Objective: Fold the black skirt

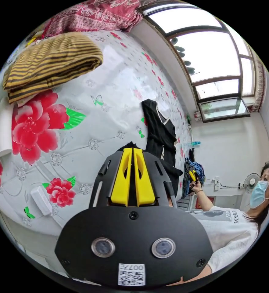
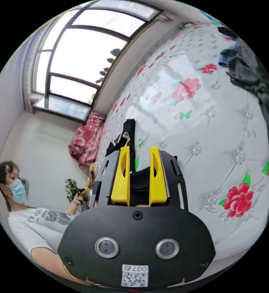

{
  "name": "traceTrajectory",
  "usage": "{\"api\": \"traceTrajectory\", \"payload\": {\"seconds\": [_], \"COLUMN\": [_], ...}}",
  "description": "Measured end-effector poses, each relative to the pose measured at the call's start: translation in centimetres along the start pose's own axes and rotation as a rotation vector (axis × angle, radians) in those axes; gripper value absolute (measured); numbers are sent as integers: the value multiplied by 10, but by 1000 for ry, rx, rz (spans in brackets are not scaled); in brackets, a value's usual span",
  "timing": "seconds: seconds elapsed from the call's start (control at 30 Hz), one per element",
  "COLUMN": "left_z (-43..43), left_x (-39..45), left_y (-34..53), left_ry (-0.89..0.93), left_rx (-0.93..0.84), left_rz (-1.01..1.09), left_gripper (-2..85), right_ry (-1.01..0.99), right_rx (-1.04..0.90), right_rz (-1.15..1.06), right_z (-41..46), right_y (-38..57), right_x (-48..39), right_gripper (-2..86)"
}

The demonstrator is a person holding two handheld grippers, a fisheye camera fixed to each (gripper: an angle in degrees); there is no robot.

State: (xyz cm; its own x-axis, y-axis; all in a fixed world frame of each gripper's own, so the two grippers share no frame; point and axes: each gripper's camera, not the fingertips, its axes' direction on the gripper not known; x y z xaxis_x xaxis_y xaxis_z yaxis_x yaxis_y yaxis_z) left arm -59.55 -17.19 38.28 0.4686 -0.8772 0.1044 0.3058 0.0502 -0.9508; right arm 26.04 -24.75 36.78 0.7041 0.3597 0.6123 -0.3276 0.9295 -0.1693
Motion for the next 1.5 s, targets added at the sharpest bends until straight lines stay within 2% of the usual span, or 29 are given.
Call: {"api": "traceTrajectory", "payload": {"seconds": [0.1, 0.2, 0.33, 0.4, 0.5, 0.67, 0.87, 0.97, 1.03, 1.17, 1.23, 1.37, 1.43, 1.5], "left_z": [1, 31, 88, 120, 149, 176, 189, 181, 172, 158, 166, 216, 230, 241], "left_x": [44, 85, 104, 109, 112, 102, 89, 89, 100, 125, 128, 127, 136, 154], "left_y": [23, 43, 52, 53, 53, 54, 59, 68, 74, 83, 80, 74, 79, 95], "left_ry": [-102, -170, -166, -235, -281, -358, -372, -376, -383, -388, -383, -376, -436, -537], "left_rx": [-53, -102, -197, -253, -291, -325, -301, -231, -184, -137, -172, -391, -448, -511], "left_rz": [94, 197, 225, 226, 227, 182, 128, 113, 165, 281, 320, 423, 501, 668], "left_gripper": [1, 26, 46, 44, 32, -2, -9, -9, -9, -2, 12, 85, 100, 100], "right_ry": [197, 283, 384, 458, 484, 481, 534, 588, 595, 543, 479, 392, 381, 382], "right_rx": [-238, -416, -587, -664, -784, -843, -799, -821, -799, -624, -609, -681, -724, -737], "right_rz": [-318, -590, -843, -950, -1020, -1074, -1118, -1061, -1003, -941, -956, -1024, -1066, -1150], "right_z": [61, 131, 208, 246, 276, 278, 293, 314, 312, 274, 268, 288, 299, 304], "right_y": [27, 76, 135, 164, 190, 193, 161, 151, 145, 144, 154, 182, 195, 214], "right_x": [-65, -116, -148, -150, -142, -144, -134, -111, -99, -107, -112, -122, -128, -139], "right_gripper": [107, 110, 102, 90, 57, 16, 12, 21, 30, 40, 42, 46, 47, 48]}}
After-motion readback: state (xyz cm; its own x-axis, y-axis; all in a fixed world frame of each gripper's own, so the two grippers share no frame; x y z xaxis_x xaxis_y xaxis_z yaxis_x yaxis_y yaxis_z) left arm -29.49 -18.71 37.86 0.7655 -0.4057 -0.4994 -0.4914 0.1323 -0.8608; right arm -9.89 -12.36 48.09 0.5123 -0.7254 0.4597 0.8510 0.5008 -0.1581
